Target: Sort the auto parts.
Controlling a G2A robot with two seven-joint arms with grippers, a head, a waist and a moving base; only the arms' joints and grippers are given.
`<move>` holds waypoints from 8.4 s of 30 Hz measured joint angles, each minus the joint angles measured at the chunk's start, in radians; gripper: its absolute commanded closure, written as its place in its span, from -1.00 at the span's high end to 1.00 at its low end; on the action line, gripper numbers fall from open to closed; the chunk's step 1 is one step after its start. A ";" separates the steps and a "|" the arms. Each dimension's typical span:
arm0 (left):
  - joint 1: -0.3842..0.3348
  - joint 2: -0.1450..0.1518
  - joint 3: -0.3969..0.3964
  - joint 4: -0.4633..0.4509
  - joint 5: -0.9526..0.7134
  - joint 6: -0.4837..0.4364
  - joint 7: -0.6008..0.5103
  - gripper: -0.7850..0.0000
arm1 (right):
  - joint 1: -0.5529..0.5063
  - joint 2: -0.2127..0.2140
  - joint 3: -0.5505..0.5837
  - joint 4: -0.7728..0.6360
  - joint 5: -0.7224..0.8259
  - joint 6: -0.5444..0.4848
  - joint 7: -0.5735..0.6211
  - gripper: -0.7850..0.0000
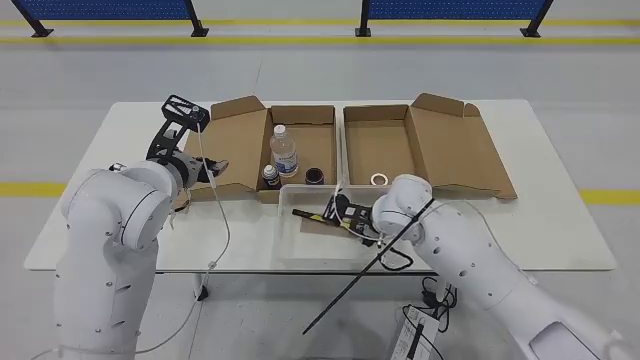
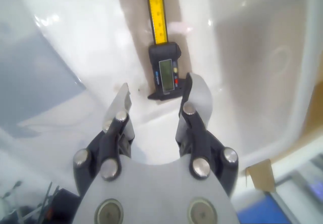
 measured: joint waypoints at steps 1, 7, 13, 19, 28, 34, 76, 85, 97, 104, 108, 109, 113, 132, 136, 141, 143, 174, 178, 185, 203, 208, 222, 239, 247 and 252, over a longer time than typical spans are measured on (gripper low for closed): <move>0.000 0.000 0.000 0.000 0.000 0.000 0.000 1.00 | 0.006 -0.003 -0.006 0.008 -0.001 -0.004 -0.005 0.05; 0.000 0.000 0.000 0.000 0.000 0.000 0.000 1.00 | 0.044 -0.025 -0.047 0.072 0.002 -0.037 -0.038 0.04; 0.000 0.000 0.000 0.000 0.000 0.000 0.000 1.00 | 0.070 -0.048 -0.083 0.132 0.016 -0.047 -0.067 -0.01; 0.000 0.000 0.000 0.000 0.000 0.000 0.000 1.00 | 0.085 -0.063 -0.103 0.157 0.030 -0.045 -0.071 -0.06; 0.000 0.000 0.000 0.000 0.000 0.000 0.000 1.00 | 0.088 -0.065 -0.090 0.138 0.093 -0.078 -0.045 -0.04; 0.000 0.000 0.000 0.000 0.000 0.000 0.000 1.00 | 0.092 -0.060 -0.098 0.112 0.095 -0.092 -0.025 -0.03; 0.000 0.000 0.000 0.000 0.000 0.000 0.000 1.00 | 0.148 -0.051 -0.171 0.145 0.121 -0.079 -0.013 -0.04; 0.000 0.000 0.000 0.000 0.000 0.000 0.000 1.00 | 0.147 -0.063 -0.192 0.175 0.106 -0.073 -0.030 -0.09; 0.000 0.000 0.000 0.000 0.000 0.000 0.000 1.00 | 0.146 -0.078 -0.200 0.212 0.096 -0.072 -0.063 -0.36; 0.000 0.000 0.000 0.000 0.000 0.000 0.000 1.00 | 0.147 -0.084 -0.200 0.226 0.101 -0.081 -0.065 -0.36; 0.000 0.000 0.000 0.000 0.000 0.000 0.000 1.00 | 0.147 -0.087 -0.200 0.231 0.104 -0.083 -0.067 -0.29; 0.000 0.000 0.000 0.000 0.000 0.000 0.000 1.00 | 0.147 -0.087 -0.199 0.232 0.104 -0.083 -0.067 -0.25; 0.000 0.000 0.000 0.000 0.000 0.000 0.000 1.00 | 0.147 -0.090 -0.199 0.235 0.102 -0.080 -0.065 -0.18; 0.000 0.000 0.000 0.000 0.000 0.000 0.000 1.00 | 0.151 -0.102 -0.195 0.235 0.101 -0.077 -0.058 -1.00; 0.000 0.000 0.000 0.000 0.000 0.000 0.000 1.00 | 0.147 -0.098 -0.182 0.214 0.097 -0.067 -0.055 -1.00; 0.000 0.000 0.000 0.000 0.000 0.000 0.000 1.00 | 0.141 -0.087 -0.155 0.168 0.091 -0.052 -0.041 -1.00; 0.000 0.000 0.000 0.000 0.000 0.000 0.000 1.00 | 0.136 -0.082 -0.145 0.151 0.090 -0.047 -0.036 -1.00; 0.000 0.000 0.000 0.000 0.000 0.000 0.000 1.00 | 0.091 -0.070 -0.111 0.130 0.114 -0.020 -0.023 -0.09; 0.000 0.000 0.000 0.000 0.000 0.000 0.000 1.00 | 0.098 -0.077 -0.127 0.149 0.103 -0.023 -0.019 -0.08; 0.000 0.000 0.000 0.000 0.000 0.000 0.000 1.00 | 0.108 -0.088 -0.139 0.185 0.098 -0.026 -0.032 -0.11; 0.000 0.000 0.000 0.000 0.000 0.000 0.000 1.00 | 0.138 -0.123 -0.176 0.268 0.115 -0.055 -0.064 -1.00; 0.000 0.000 0.000 0.000 0.000 0.000 0.000 1.00 | 0.141 -0.128 -0.176 0.273 0.117 -0.052 -0.065 -1.00; 0.000 0.000 0.000 0.000 0.000 0.000 0.000 1.00 | 0.124 -0.110 -0.114 0.194 0.156 -0.043 -0.078 -1.00; 0.000 0.000 0.000 0.000 0.000 0.000 0.000 1.00 | 0.061 -0.064 -0.033 0.040 0.152 -0.032 -0.028 -1.00; 0.000 0.000 0.000 0.000 0.000 0.000 0.000 1.00 | 0.026 -0.041 0.033 -0.017 0.184 -0.023 -0.057 -1.00; 0.000 0.000 0.000 0.000 0.000 0.000 0.000 1.00 | 0.004 -0.026 0.074 -0.041 0.200 -0.025 -0.071 -1.00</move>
